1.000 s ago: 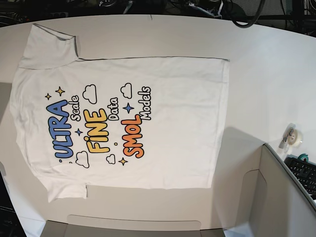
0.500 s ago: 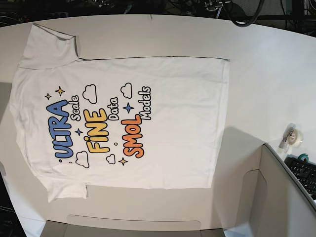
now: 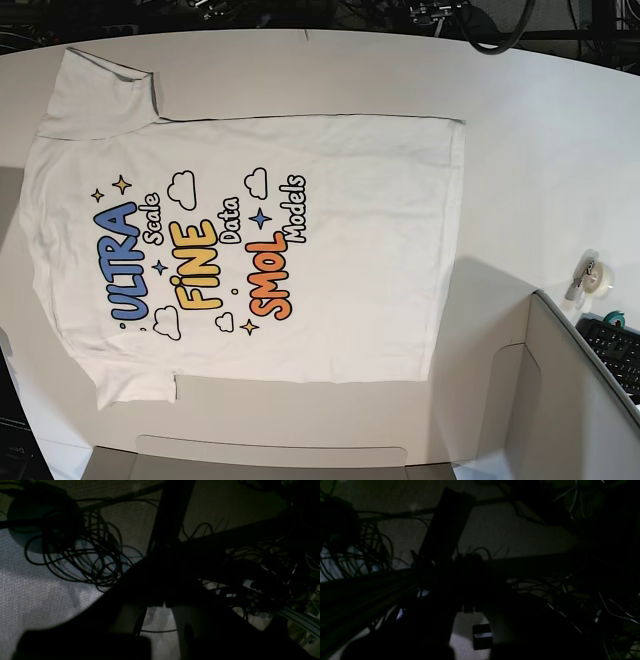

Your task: Layout the t-shirt on the table in an organized manner, then fold the t-shirt properly

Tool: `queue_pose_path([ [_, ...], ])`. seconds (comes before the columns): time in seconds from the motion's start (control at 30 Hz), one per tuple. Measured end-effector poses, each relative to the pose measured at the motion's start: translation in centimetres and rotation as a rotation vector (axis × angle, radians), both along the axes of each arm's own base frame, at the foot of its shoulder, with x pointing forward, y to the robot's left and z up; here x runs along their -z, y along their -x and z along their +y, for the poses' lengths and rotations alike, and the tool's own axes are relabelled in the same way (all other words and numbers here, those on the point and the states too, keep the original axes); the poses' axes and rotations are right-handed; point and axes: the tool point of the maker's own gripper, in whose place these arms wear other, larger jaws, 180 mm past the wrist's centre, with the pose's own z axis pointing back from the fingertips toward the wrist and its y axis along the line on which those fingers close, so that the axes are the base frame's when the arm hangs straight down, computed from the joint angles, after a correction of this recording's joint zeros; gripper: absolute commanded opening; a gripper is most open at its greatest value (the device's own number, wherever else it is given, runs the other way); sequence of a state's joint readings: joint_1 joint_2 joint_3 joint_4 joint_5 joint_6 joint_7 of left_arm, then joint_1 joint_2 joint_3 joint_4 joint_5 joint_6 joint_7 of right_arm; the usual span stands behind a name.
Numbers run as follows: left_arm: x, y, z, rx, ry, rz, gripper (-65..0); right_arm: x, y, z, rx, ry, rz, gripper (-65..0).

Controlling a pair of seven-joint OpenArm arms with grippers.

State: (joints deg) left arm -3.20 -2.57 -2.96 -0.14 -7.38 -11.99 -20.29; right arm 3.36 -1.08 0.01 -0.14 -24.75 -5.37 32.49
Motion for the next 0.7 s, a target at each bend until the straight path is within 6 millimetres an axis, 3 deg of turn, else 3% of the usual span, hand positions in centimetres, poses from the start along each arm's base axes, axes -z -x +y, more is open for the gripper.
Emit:
queue_pose_path([
  [0.27,-0.4,-1.1,-0.4,-0.006,-0.001,-0.056,-65.0,0.0,0.0,-0.1,-0.003,0.002,-0.004,-64.7],
  [0.37,-1.1,-0.2,0.1,-0.033,-0.029,-0.129,-65.0,-0.1,-0.1,0.0,-0.005,-0.003,-0.010,-64.7],
  [0.53,-0.9,1.7,0.1,-0.031,-0.032,-0.108,-65.0,-1.2,-1.2,0.7,-0.022,-0.042,-0.099,-64.8],
  [0.7,-1.1,0.4,0.1,-0.032,-0.032,-0.131,-65.0,-1.3,-1.1,1.0,-0.049,-0.042,-0.099,-64.8],
])
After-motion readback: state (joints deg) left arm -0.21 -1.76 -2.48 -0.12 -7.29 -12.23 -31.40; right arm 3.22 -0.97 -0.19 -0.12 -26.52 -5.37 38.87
